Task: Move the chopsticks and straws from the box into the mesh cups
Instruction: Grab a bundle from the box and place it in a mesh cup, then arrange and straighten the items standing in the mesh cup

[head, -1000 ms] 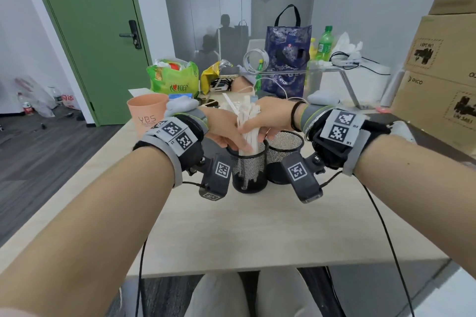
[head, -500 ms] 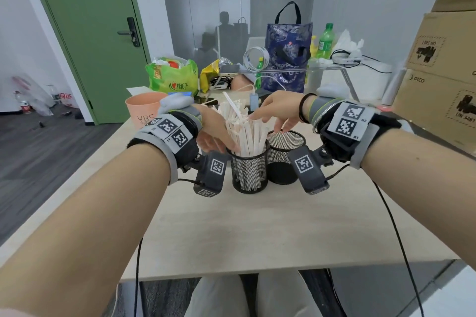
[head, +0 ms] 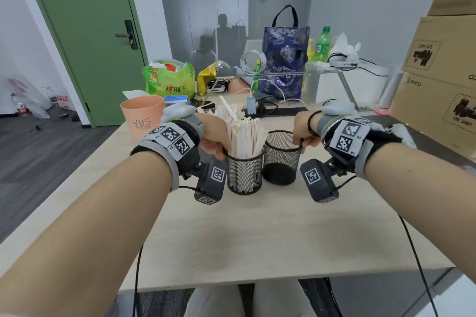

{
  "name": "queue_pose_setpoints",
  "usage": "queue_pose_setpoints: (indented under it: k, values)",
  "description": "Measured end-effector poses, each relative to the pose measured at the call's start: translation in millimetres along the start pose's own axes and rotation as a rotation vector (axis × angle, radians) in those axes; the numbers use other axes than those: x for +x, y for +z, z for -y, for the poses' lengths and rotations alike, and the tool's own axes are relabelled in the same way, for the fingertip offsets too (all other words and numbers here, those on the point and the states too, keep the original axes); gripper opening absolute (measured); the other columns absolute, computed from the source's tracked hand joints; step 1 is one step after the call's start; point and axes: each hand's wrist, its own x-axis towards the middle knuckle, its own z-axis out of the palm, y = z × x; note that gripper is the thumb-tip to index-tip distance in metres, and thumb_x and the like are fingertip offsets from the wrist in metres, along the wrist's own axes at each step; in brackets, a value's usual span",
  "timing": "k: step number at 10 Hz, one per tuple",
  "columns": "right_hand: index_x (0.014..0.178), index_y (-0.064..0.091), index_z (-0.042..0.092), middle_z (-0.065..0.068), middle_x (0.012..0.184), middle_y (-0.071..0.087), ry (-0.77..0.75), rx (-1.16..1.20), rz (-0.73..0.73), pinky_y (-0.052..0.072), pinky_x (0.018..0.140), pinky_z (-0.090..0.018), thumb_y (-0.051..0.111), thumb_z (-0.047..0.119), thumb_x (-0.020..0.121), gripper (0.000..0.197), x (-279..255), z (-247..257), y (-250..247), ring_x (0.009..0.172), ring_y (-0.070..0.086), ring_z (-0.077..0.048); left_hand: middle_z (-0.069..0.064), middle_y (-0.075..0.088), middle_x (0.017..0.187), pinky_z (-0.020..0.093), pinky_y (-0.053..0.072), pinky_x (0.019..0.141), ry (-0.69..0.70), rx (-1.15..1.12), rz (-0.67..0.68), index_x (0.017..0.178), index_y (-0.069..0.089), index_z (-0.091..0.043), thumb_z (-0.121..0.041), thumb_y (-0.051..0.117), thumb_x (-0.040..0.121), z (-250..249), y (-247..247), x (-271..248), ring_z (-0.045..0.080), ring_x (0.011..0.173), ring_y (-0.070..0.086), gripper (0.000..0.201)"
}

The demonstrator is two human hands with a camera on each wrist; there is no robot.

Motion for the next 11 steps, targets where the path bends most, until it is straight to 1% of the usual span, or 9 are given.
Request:
queue_pose_setpoints:
  k: [3,4,5,6,7,8,9,10,11]
  values:
    - [0.073,0.047,0.011,0.015,0.026,0.050,-0.125,0.406,-0.271,0.046,0.032,-0.018,0.054,0.003,0.086,0.016,22.3,-55.9,-17.5,0.026,0.056,-0.008,-0.003,0.063,0.040,0.011,0.045,0.036,0.023,-0.015,-0.059,0.086,0.057,-0.004,-0.025,0.054,0.096,-35.0,8.1,14.1,0.004,0.028,0.053,0.023]
    - [0.083,0.049,0.004,0.000,0.030,0.057,-0.069,0.323,-0.248,0.046,0.032,-0.018,0.053,0.007,0.090,0.008,12.5,-50.3,-16.3,0.028,0.058,-0.013,-0.001,0.065,0.064,0.017,0.052,0.053,0.063,0.044,-0.139,0.085,0.063,-0.010,-0.031,0.061,0.090,-28.9,5.9,18.7,0.008,0.051,0.060,0.022]
    - [0.104,0.052,-0.002,-0.014,0.074,0.063,-0.013,0.106,-0.304,0.050,0.058,-0.029,0.053,0.018,0.092,0.023,0.8,-41.2,-20.6,0.061,0.060,-0.025,0.002,0.064,0.069,0.019,0.052,0.053,0.044,-0.103,-0.177,0.077,0.059,-0.010,-0.031,0.057,0.092,-19.7,-10.9,16.0,0.011,0.058,0.061,0.026]
    - [0.118,0.054,-0.001,-0.016,0.101,0.055,-0.086,0.036,-0.408,0.039,0.069,-0.029,0.057,0.022,0.090,0.036,-2.9,-33.6,-35.1,0.084,0.049,-0.025,-0.004,0.047,0.038,0.009,0.034,0.029,-0.021,-0.230,-0.155,0.064,0.042,-0.013,-0.029,0.047,0.098,-16.6,-32.2,9.8,0.005,0.030,0.045,0.039]
    - [0.077,0.057,0.004,-0.013,0.089,0.051,-0.174,0.138,-0.463,0.035,0.056,-0.025,0.062,0.024,0.083,0.022,-0.5,-16.0,-45.2,0.066,0.045,-0.024,0.001,0.044,0.037,0.006,0.022,0.026,-0.060,-0.250,-0.333,0.061,0.039,-0.011,-0.030,0.048,0.098,-12.3,-46.6,22.6,0.004,0.015,0.034,0.043]
    - [0.063,0.049,0.007,-0.008,0.070,0.049,-0.278,0.193,-0.489,0.030,0.047,-0.024,0.063,0.027,0.081,0.031,6.2,5.8,-47.4,0.068,0.045,-0.024,0.003,0.049,0.037,0.004,0.022,0.025,-0.048,-0.189,-0.413,0.059,0.043,-0.006,-0.028,0.051,0.097,-14.4,-45.3,39.1,0.004,0.011,0.032,0.044]
    - [0.089,0.067,0.003,-0.009,0.080,0.054,-0.402,0.191,-0.478,0.039,0.059,-0.024,0.061,0.027,0.083,0.025,4.3,26.0,-42.5,0.077,0.050,-0.022,0.007,0.048,0.051,0.005,0.021,0.021,-0.023,-0.181,-0.375,0.060,0.042,-0.005,-0.021,0.049,0.098,-19.8,-36.8,43.1,0.003,0.010,0.031,0.043]
    - [0.086,0.064,0.007,-0.005,0.067,0.048,-0.443,0.201,-0.446,0.036,0.052,-0.026,0.059,0.024,0.085,0.017,5.4,38.1,-39.5,0.060,0.044,-0.018,-0.001,0.044,0.023,0.002,0.022,0.026,-0.038,-0.204,-0.345,0.057,0.042,-0.006,-0.013,0.049,0.097,-18.5,-34.7,53.6,0.003,0.011,0.033,0.041]
    - [0.091,0.067,0.005,-0.003,0.062,0.045,-0.456,0.234,-0.454,0.035,0.050,-0.025,0.060,0.024,0.083,0.021,6.7,46.9,-37.2,0.054,0.041,-0.017,-0.003,0.047,0.022,0.002,0.028,0.031,-0.006,-0.348,-0.395,0.065,0.045,-0.007,-0.011,0.046,0.095,-13.7,-41.1,57.5,0.004,0.015,0.042,0.030]
